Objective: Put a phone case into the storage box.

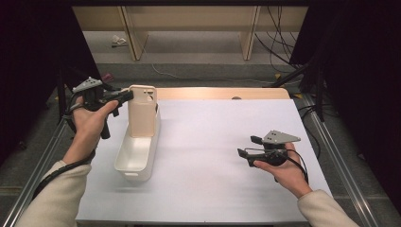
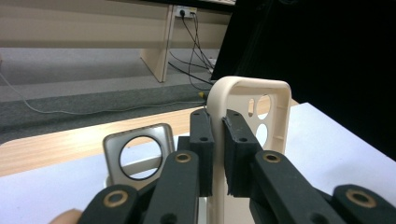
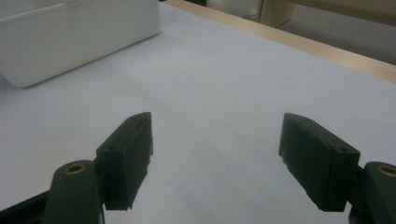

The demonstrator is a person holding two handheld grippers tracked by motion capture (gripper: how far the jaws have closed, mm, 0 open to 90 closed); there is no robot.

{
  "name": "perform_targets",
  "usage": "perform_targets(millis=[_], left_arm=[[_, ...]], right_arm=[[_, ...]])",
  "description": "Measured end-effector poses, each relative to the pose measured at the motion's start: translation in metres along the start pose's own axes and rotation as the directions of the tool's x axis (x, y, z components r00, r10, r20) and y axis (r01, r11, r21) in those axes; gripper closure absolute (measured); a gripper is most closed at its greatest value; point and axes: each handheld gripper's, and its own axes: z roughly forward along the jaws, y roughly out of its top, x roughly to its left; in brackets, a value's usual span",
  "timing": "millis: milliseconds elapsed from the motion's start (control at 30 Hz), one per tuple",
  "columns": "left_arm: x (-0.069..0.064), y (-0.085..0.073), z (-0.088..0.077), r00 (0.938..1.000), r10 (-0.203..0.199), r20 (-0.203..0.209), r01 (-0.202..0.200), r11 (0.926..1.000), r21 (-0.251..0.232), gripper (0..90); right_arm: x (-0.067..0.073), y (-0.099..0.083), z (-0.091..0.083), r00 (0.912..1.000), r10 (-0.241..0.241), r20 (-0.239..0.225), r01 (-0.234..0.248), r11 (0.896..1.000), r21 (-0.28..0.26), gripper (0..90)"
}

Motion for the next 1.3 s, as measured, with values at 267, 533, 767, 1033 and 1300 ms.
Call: perform_targets(millis=[267, 533, 767, 1033, 1300], left_arm=[[0.009, 0.000, 0.001, 0.9998, -0.016, -0.010, 0.016, 0.9999, -0.004, 83.0], [0.015, 0.001, 0.002, 0.9996, -0.020, -0.020, 0.020, 0.9998, -0.002, 83.0], [0.017, 0.000, 0.004, 0.9995, -0.011, -0.030, 0.011, 0.9999, 0.002, 83.0], [0.021, -0.001, 0.010, 0.9993, -0.008, -0.036, 0.008, 0.9999, 0.008, 82.9], [0.024, -0.003, 0.016, 0.9989, 0.004, -0.047, -0.004, 0.9998, 0.018, 82.9]], right_arm=[[0.000, 0.000, 0.000, 1.0000, 0.002, 0.000, -0.002, 1.000, -0.002, 26.8], [0.000, 0.000, 0.000, 1.0000, 0.003, 0.000, -0.003, 1.000, -0.001, 26.9], [0.000, 0.000, 0.000, 1.0000, 0.002, 0.000, -0.002, 1.000, -0.001, 27.0], [0.000, 0.000, 0.000, 1.0000, 0.002, -0.002, -0.002, 1.000, 0.001, 27.1], [0.000, 0.000, 0.001, 1.0000, 0.002, -0.004, -0.002, 1.000, 0.002, 27.2]])
